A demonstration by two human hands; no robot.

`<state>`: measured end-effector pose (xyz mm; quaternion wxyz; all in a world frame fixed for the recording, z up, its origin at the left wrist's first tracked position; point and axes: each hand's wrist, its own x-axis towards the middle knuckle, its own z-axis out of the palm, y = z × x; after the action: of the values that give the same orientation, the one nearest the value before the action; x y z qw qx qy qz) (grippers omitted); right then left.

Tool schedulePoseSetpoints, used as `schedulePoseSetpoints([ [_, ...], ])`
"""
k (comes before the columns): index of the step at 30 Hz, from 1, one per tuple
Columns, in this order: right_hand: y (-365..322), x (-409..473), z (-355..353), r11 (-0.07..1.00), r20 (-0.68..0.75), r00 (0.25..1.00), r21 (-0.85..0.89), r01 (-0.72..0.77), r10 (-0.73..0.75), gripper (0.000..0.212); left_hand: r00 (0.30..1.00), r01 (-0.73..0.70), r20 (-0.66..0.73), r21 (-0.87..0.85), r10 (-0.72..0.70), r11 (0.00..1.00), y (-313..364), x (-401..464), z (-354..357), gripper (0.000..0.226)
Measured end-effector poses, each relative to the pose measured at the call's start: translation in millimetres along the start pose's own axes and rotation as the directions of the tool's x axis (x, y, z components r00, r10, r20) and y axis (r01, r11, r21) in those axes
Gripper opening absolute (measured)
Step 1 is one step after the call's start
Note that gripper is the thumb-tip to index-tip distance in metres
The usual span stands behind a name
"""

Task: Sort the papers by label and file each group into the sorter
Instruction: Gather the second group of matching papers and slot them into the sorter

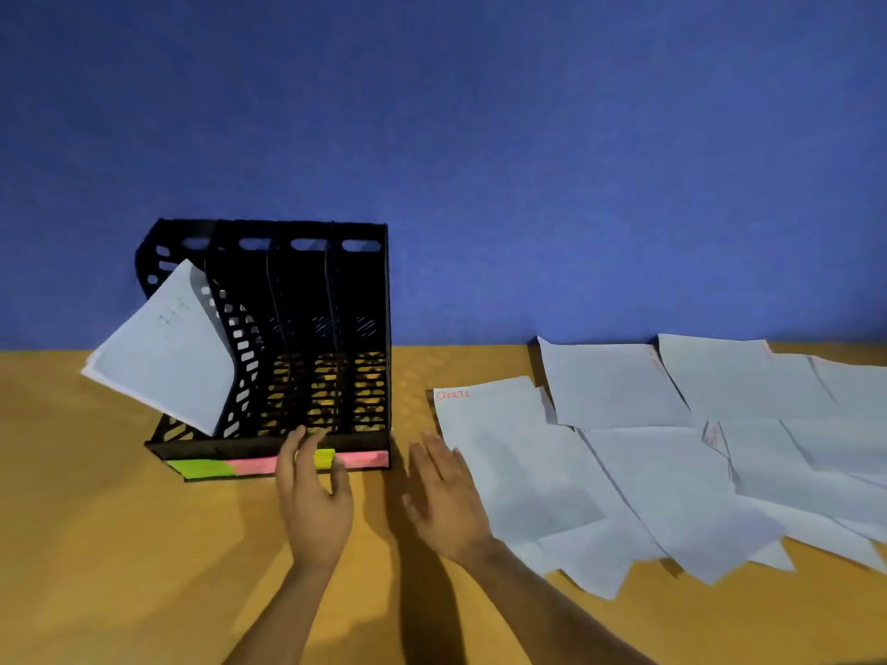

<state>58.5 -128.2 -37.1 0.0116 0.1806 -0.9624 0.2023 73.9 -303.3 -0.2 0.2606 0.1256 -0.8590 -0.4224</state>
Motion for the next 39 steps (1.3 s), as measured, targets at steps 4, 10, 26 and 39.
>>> schedulePoseSetpoints([
  [4,45,-43,-2,0.99,0.189,0.972,-0.044,-0.132,0.138,0.081,0.982,0.061,0.182,-0.057,-0.05,0.997,18,-31,23,0.028],
  [10,88,-88,-6,0.956,0.336,0.895,-0.085,-0.28,0.292,0.076,0.813,0.267,0.557,-0.102,-0.167,0.958,35,-74,61,0.033],
  [26,101,-95,-60,0.946,0.006,0.999,0.322,0.034,-0.038,0.038,0.491,0.855,0.66,-0.237,-0.57,0.462,89,-82,133,0.032],
  [39,179,-130,-119,0.771,0.032,0.997,0.632,-0.075,0.07,0.052,0.69,0.687,0.496,-0.221,-0.526,0.692,135,-86,152,0.029],
])
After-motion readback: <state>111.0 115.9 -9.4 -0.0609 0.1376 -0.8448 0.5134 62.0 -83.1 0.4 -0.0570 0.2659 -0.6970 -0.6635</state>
